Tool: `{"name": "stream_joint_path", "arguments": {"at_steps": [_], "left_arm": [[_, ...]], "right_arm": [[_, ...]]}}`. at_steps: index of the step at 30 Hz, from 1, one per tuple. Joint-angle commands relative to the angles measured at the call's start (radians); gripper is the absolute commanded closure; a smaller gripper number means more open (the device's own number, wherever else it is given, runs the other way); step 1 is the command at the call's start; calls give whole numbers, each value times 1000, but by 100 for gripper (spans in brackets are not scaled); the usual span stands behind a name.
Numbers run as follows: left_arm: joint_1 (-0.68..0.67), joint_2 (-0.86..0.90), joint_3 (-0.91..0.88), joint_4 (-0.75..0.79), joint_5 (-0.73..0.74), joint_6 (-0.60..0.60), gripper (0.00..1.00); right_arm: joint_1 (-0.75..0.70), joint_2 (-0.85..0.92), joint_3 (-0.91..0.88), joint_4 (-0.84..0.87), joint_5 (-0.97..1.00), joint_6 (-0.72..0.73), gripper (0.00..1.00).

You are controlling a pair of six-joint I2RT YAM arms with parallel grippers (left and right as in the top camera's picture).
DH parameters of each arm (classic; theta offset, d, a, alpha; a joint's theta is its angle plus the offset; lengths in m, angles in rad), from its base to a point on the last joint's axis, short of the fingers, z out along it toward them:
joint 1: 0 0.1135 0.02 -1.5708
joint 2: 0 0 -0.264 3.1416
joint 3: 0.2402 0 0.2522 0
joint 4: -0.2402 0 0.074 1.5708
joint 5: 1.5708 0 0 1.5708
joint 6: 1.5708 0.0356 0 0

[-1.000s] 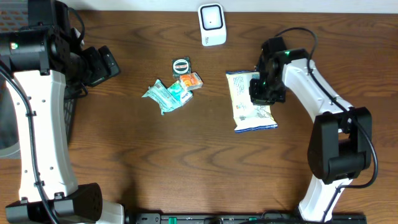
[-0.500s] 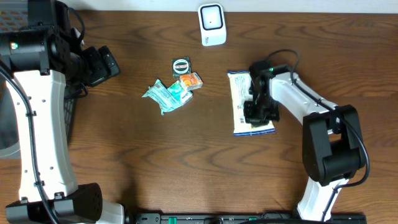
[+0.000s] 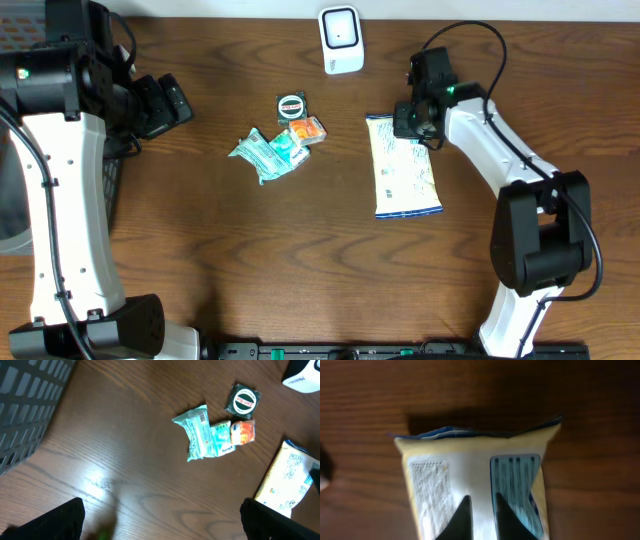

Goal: Scan the item barcode

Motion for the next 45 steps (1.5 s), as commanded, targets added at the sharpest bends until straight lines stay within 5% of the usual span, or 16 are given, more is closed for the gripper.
{"name": "stream_joint_path", "arguments": {"at_steps": [1,8,10,14,19,29,41,45], "left_arm": [[2,-8,8,-3,-5,2,2],[2,-8,8,-3,-5,2,2],[2,-8,8,-3,-5,2,2],[2,-8,8,-3,-5,2,2],[2,-8,8,-3,-5,2,2],[2,-8,8,-3,-5,2,2],[2,-8,8,-3,-5,2,2],[2,-8,8,-3,-5,2,2]], "right_arm": [[-1,51,-68,72,40,3,85],[-9,60,5,64,76,-9,66],[-10,57,90,-43,75,-9,56],[-4,55,263,-385,35,-9,55],[27,55,217,-588,19,-9,53],[55,55,-88,-390,18,-4,46],[-87,53,221,-513,-49,-87,3],[-158,59,187,-438,-298,-188,1]]}}
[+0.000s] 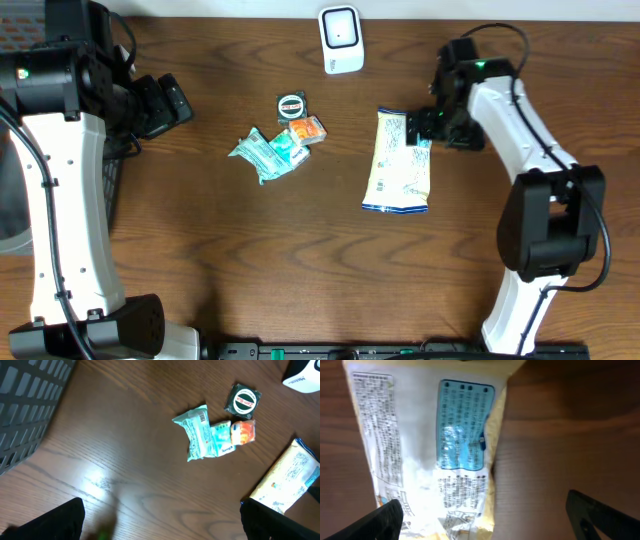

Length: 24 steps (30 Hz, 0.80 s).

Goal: Scan the item barcode

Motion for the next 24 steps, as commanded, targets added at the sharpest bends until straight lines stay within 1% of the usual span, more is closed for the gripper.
{"name": "stream_joint_path", "arguments": {"at_steps": [1,7,13,14,15,16,19,21,22,23,24], "left_arm": [[2,-8,8,-3,-5,2,2],[2,-8,8,-3,-5,2,2],[2,-8,8,-3,-5,2,2],[2,-8,8,-3,-5,2,2],[2,-8,8,-3,-5,2,2],[2,-8,8,-3,-5,2,2],[2,-8,8,-3,-5,2,2],[2,-8,8,-3,-5,2,2],[2,-8,8,-3,-5,2,2],[2,-8,8,-3,-5,2,2],[2,-8,8,-3,-5,2,2]], "right_arm": [[-56,0,-44,54,-246,-105,1],[-90,0,-227,259,-422,-93,1],[-81,1,-362,423,-426,5,1],[-78,1,-371,436,-426,13,5],[-72,2,-387,459,-426,28,12],[-63,2,-406,488,-426,53,32],[-40,2,-447,550,-425,83,54],[-25,2,-470,589,-425,97,79],[-19,2,-475,601,-425,103,88],[-15,2,-475,602,-425,109,99],[-13,2,-474,607,-430,123,99]]}}
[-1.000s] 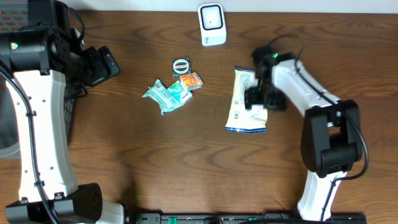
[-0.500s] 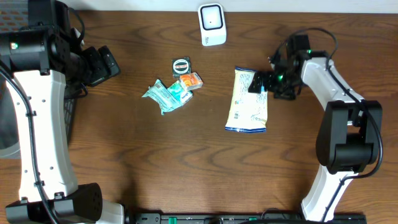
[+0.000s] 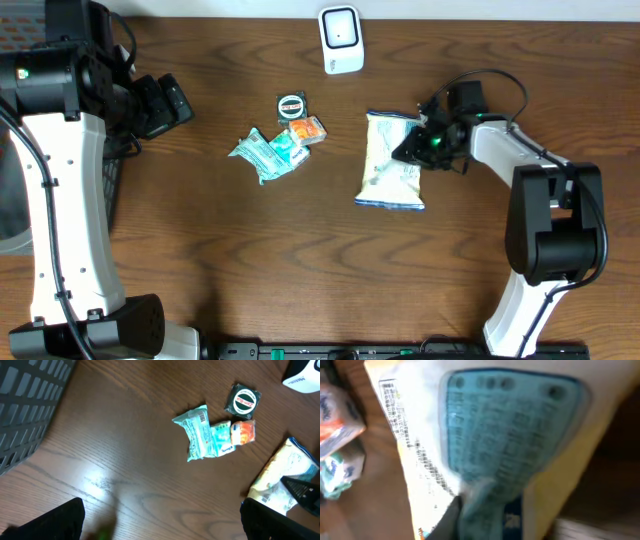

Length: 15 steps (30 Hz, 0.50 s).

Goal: Scan the item barcode

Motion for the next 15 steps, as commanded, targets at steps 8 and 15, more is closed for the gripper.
{"name": "stream_joint_path", "arguments": {"at_steps": [8,15], "left_arm": [[2,-8,8,-3,-5,2,2],[2,-8,8,-3,-5,2,2]], "right_arm": [[-52,-35,45,22,-413,44,99],[-40,-187,63,98,-562,24,99]]}}
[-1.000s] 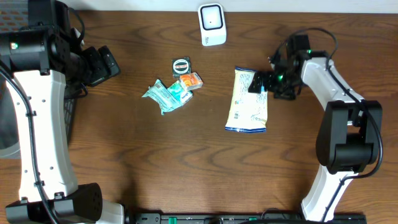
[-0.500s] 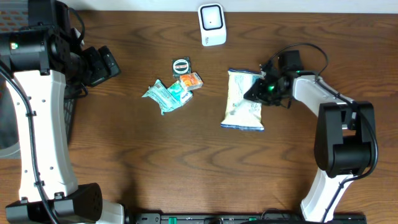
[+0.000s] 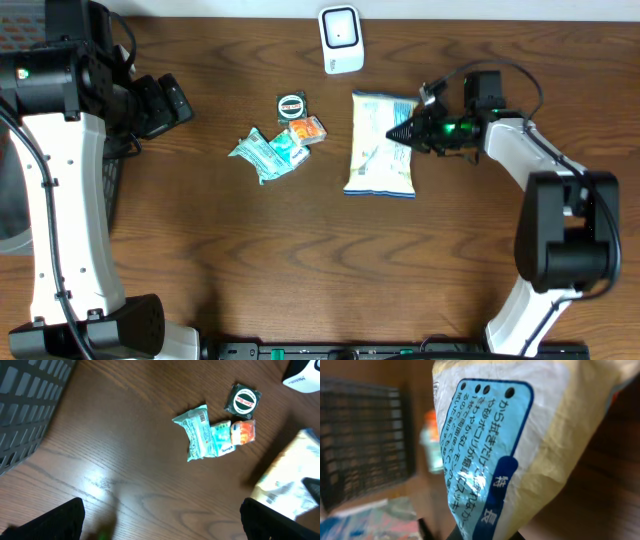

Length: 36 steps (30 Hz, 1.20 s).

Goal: Scan the item barcode

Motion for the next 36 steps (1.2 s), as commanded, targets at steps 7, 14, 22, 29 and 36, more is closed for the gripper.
{"name": "stream_joint_path", "arguments": {"at_steps": [7,14,22,29,36], "left_arm": [[2,-8,8,-3,-5,2,2],[2,-8,8,-3,-5,2,2],[2,-8,8,-3,-5,2,2],[2,-8,8,-3,-5,2,2],[2,-8,8,-3,-5,2,2]], "right_arm": [[29,-264,38,112,-304,46,99],[33,-328,38,234,-302,190,99],[53,-325,34,89,-95,51,99],[127,-200,33,-293,538,-134,99],[100,-115,41,-357,705,-233,16]]}}
